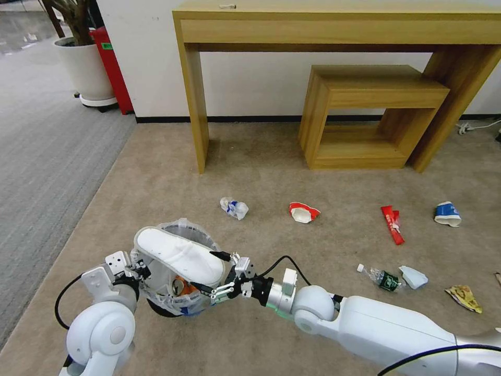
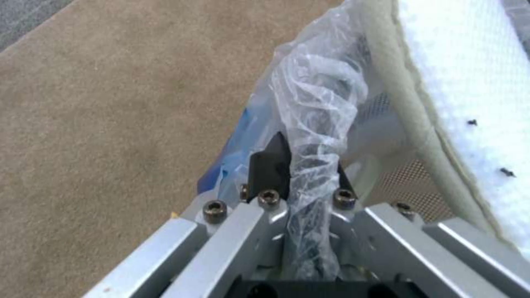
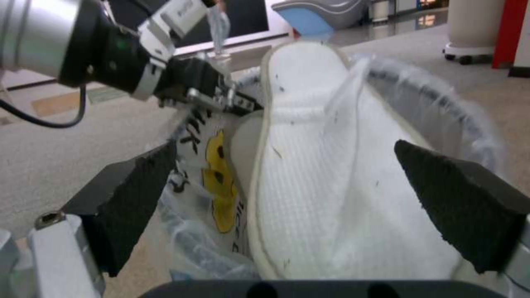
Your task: Pick up the trash bin and place the garbage on the floor into it.
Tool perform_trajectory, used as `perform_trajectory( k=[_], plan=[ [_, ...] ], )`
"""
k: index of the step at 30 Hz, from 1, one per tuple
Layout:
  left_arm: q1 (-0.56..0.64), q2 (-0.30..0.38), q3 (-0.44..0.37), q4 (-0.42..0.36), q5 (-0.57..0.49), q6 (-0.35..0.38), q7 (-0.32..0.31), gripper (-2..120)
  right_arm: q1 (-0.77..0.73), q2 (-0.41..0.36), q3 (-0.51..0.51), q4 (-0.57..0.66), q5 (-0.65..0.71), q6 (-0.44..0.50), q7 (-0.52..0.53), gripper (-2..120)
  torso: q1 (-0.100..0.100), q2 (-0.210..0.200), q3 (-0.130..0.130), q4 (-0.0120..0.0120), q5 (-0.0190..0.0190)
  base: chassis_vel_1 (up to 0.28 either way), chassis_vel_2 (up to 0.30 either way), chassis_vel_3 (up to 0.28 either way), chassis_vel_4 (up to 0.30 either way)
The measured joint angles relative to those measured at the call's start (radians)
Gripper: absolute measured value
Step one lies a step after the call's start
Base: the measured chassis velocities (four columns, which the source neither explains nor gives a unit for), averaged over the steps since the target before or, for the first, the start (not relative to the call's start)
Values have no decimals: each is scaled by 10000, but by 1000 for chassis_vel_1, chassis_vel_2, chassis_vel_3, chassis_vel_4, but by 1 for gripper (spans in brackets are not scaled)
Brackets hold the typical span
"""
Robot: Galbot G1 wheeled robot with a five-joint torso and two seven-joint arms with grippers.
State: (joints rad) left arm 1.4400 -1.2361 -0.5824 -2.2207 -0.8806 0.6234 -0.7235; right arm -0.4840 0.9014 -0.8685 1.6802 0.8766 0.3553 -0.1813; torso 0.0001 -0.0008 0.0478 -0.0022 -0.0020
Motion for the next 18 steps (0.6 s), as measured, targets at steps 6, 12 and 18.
perform_trajectory(
  k=[6, 12, 18],
  plan=[
    [52, 3, 17, -150, -7, 0, 0, 1, 74, 149, -124, -243, 33, 29, 0, 100, 0, 0, 0, 0, 0, 0, 0, 0, 0],
    [138, 25, 26, -277, -4, 4, -1, 1, 62, 223, 52, -431, 18, 84, -5, 100, 0, 0, 0, 0, 0, 0, 0, 0, 0],
    [176, 67, 27, -346, -3, 13, -10, 1, -58, 172, 289, -447, -14, 110, -23, 100, 1, 0, 0, 0, 0, 0, 0, 0, 0]
  ],
)
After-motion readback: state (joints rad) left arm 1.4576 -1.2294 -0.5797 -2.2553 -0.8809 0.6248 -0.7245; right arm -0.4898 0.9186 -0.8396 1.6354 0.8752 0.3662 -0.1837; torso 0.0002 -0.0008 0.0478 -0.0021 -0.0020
